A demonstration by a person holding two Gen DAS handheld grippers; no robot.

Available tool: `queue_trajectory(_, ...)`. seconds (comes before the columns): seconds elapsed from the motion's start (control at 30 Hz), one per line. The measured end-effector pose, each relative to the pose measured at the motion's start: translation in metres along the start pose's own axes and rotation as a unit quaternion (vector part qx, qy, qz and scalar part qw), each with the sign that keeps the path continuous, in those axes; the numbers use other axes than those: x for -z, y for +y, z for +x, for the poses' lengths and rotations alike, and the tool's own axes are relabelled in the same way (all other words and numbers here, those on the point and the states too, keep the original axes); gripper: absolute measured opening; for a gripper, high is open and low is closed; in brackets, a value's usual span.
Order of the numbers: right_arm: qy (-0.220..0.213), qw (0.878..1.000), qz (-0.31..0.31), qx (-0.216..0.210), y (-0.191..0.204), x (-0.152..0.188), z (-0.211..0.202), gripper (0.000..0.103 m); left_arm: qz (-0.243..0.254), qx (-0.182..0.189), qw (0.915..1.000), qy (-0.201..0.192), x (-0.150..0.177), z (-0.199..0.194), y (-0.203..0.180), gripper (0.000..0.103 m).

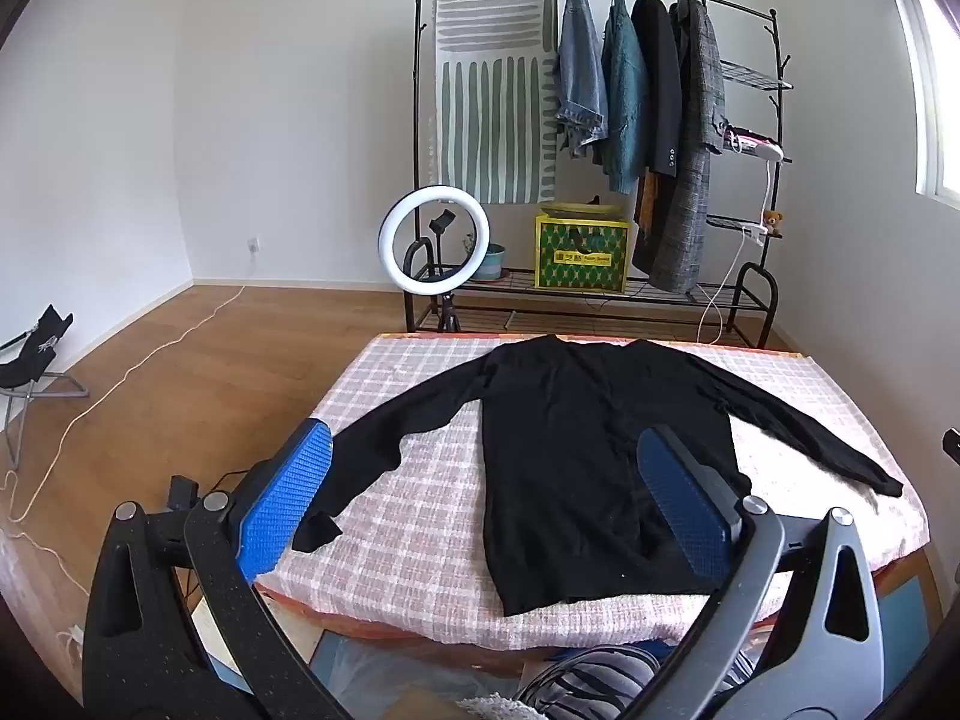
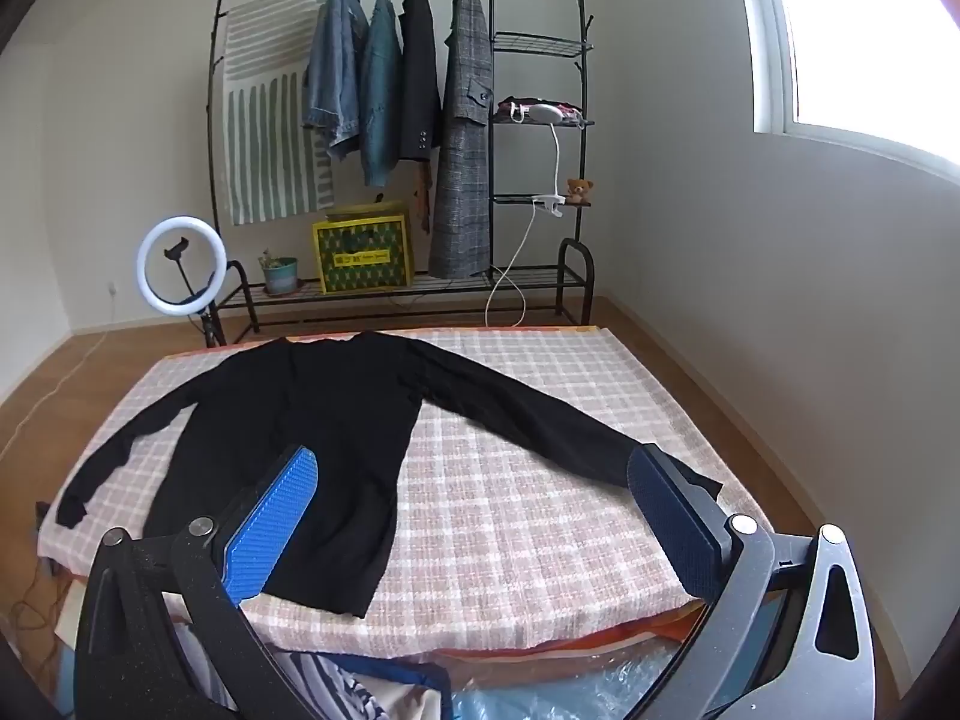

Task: Fold large clothes

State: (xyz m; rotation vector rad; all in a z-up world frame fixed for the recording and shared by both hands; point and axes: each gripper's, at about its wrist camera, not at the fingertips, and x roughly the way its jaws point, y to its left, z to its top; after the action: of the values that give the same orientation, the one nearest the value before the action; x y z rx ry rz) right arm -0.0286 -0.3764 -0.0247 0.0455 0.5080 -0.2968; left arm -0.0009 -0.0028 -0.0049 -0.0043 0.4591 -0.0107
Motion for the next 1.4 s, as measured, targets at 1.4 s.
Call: queue_trajectory(1.4, 0.000, 1.000, -0.001, -0.004, 0.0021, -0.0015, 0.0013, 0.103, -0.007, 0.004, 1.0000, 0.003, -0.0034, -0.0009, 0.0047, 0.103)
